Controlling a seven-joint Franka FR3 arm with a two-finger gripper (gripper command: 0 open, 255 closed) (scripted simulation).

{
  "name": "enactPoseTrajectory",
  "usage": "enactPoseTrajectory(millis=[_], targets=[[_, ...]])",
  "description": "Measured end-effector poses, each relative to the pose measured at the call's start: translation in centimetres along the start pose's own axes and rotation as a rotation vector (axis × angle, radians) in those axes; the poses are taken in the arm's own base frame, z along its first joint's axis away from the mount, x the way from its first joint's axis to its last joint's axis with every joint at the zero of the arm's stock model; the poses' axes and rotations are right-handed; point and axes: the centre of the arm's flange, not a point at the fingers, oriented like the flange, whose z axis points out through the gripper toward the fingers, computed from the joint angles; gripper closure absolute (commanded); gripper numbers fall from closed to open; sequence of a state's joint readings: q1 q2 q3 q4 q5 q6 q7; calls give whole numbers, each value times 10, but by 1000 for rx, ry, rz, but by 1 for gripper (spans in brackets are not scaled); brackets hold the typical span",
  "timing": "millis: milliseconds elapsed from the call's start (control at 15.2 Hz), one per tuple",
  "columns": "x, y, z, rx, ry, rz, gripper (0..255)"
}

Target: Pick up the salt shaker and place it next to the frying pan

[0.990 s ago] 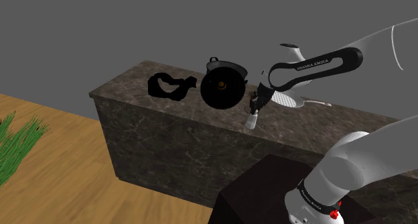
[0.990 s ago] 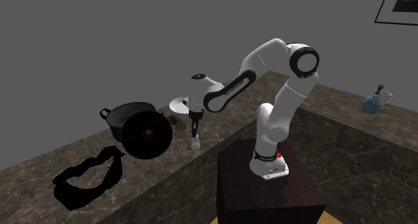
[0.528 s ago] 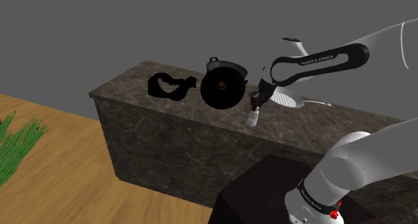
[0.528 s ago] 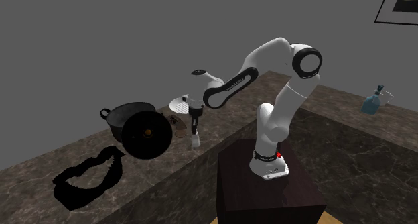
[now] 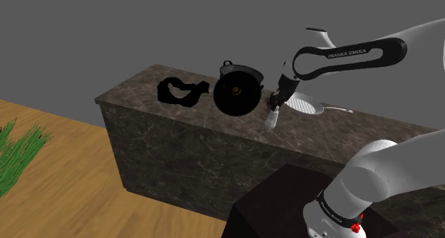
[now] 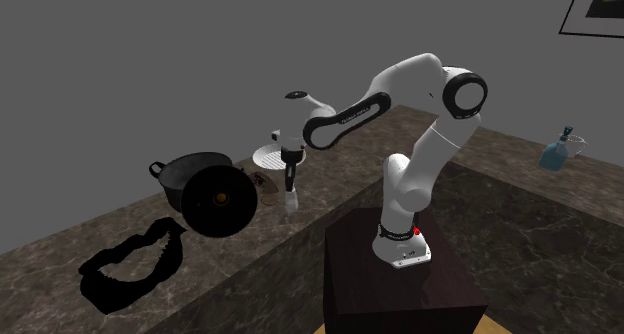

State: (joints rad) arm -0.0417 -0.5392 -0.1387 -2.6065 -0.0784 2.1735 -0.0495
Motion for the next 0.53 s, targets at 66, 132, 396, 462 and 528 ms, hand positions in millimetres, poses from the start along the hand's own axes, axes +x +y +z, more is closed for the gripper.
enactPoseTrajectory(millis=[66,132,396,462,528], targets=[[0,0,-6,0,0,0,255],[1,0,-12,0,0,0,255],[3,0,-33,0,0,0,255],[4,-1,-38,0,0,0,255],[4,1,-44,0,0,0,255]])
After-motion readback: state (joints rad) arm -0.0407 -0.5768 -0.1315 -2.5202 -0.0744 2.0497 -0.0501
